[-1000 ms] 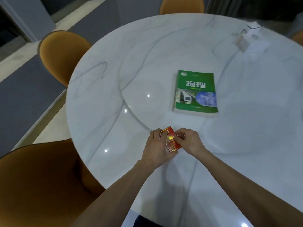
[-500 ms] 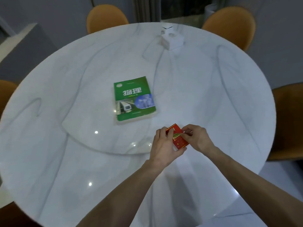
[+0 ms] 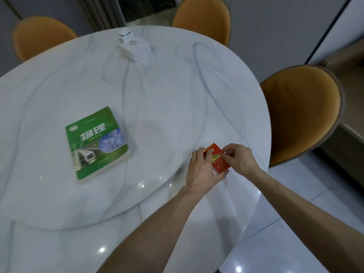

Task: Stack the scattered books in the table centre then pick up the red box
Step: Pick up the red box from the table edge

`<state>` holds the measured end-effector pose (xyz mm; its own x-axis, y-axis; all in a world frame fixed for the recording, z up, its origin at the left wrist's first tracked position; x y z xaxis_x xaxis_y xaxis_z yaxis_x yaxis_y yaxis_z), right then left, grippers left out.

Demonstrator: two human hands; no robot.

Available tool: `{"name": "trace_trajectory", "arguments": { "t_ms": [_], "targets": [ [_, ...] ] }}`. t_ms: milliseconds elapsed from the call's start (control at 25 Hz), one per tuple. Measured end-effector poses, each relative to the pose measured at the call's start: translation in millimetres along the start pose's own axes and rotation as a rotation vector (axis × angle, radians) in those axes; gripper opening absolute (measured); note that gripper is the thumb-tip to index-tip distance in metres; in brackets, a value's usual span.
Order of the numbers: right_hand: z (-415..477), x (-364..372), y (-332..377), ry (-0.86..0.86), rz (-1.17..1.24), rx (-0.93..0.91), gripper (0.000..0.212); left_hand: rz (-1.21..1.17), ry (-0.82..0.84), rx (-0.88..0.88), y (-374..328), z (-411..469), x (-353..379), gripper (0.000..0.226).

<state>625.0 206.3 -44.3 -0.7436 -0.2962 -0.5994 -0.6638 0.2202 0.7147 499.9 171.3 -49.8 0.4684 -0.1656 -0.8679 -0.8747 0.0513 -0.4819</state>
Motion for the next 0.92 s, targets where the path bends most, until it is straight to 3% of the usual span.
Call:
{"name": "trace_trajectory", "arguments": {
  "t_ms": [560, 920],
  "targets": [
    [54.3, -41.1, -91.3, -0.051, -0.104, 0.119, 0.024, 0.013, -0.033, 0.040, -48.5, 63.8, 77.7, 0.078],
    [60.9, -38.2, -103.2, -0.042, -0.125, 0.149, 0.025, 0.064, -0.028, 0.075, -47.7, 72.4, 92.8, 0.079]
  ]
}}
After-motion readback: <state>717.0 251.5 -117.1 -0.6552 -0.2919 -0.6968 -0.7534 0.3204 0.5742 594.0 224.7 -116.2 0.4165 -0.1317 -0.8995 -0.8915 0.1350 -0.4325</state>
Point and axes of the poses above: each hand's wrist, its own z-axis towards the middle knuckle, its own x-axis out of the palm, y = z × x, the point moved 9 cm from there along z, towards the middle knuckle, and after that the axes turned 6 degrees about y, right-handed, at the moved point
